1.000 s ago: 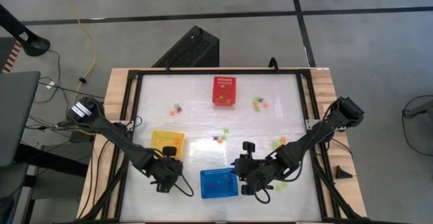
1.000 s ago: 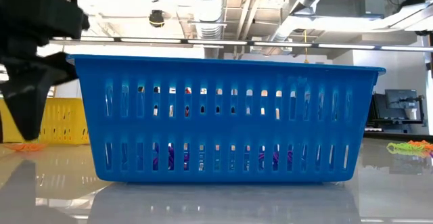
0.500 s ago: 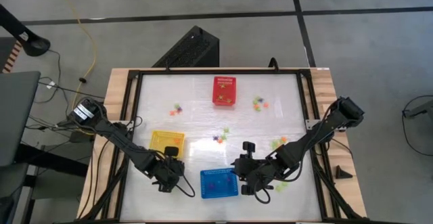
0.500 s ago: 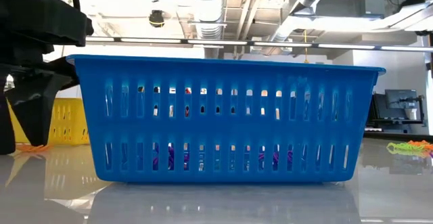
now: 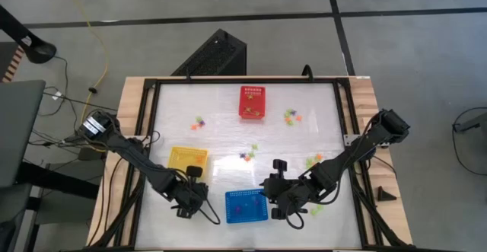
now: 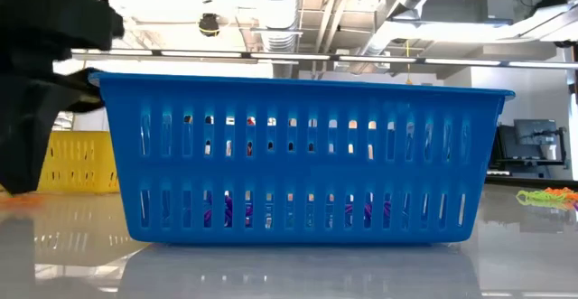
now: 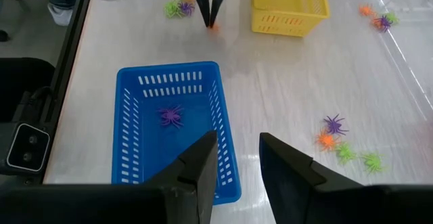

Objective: Sort Halloween decoration
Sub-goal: Put the orange spider toy into the yellow basket

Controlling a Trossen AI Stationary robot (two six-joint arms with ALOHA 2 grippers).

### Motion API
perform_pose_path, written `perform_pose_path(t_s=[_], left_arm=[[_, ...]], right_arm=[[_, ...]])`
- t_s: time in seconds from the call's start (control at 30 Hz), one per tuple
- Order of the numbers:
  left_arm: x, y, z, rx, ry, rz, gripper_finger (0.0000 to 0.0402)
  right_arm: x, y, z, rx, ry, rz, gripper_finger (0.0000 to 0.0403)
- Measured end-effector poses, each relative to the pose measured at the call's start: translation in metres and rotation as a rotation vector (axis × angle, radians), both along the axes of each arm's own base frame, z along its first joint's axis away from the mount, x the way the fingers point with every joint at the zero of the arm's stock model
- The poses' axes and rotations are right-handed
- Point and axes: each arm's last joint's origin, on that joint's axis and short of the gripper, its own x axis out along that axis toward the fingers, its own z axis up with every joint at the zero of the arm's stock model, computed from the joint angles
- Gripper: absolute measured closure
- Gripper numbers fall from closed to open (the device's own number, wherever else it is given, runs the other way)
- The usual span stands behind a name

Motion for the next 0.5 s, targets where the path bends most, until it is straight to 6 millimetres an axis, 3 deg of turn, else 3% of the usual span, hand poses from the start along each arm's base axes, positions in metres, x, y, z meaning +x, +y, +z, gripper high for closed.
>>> perform_pose_path(t_s=[0.33,0.5], left_arm=[[-0.007,0.009,0.063,-0.015,-0.210,0.014,0.0401],[-0.015,0.012,0.061,-0.105,-0.176,0.104,0.0401]], right_arm=[[0.000,0.000,0.000,0.000,0.001,0.000,0.0262],[0.000,0.000,0.000,-0.002,0.003,0.000,0.0262]])
